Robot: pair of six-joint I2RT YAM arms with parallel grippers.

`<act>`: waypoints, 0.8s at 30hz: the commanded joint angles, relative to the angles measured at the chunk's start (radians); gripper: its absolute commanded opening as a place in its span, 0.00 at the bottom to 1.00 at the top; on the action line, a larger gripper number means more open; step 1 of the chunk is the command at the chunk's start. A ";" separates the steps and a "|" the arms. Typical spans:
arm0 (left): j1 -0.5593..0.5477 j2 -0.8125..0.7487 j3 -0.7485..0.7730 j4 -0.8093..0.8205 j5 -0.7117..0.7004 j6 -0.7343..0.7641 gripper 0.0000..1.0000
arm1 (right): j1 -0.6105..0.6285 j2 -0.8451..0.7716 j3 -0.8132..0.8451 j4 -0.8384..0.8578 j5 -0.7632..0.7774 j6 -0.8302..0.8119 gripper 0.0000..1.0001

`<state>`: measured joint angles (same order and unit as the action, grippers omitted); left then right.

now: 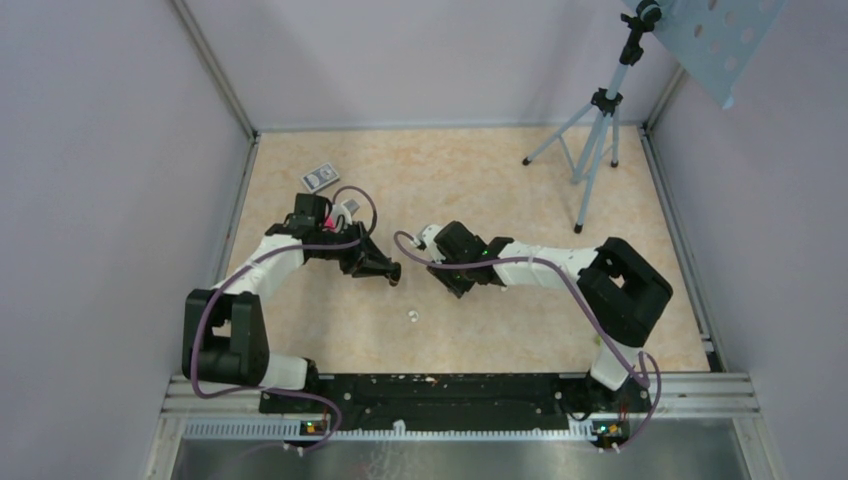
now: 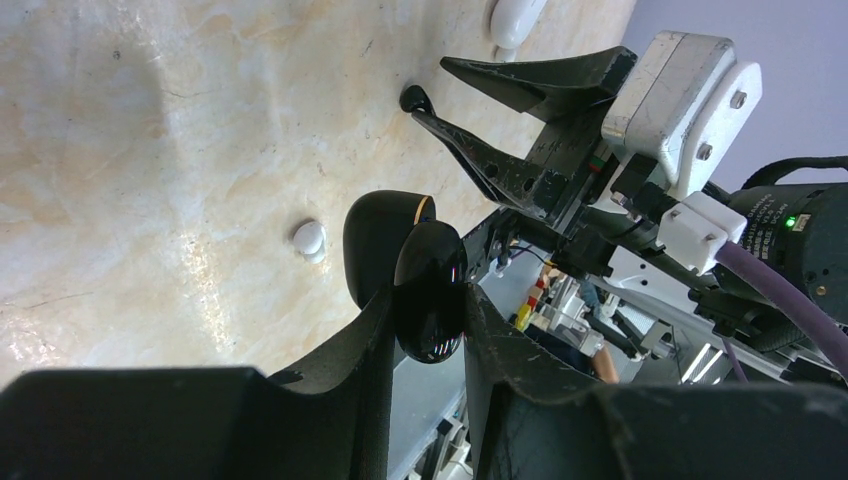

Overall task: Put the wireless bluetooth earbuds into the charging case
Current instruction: Pick up the left earbud from the center of the board.

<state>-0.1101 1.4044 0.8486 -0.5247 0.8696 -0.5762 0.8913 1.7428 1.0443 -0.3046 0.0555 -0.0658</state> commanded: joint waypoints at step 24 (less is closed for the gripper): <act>0.003 -0.038 0.000 0.003 -0.004 0.019 0.00 | -0.010 -0.006 0.078 -0.032 0.021 0.130 0.34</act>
<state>-0.1101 1.3960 0.8486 -0.5262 0.8623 -0.5755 0.8867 1.7550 1.0695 -0.3298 0.0303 -0.0334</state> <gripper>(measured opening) 0.330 0.317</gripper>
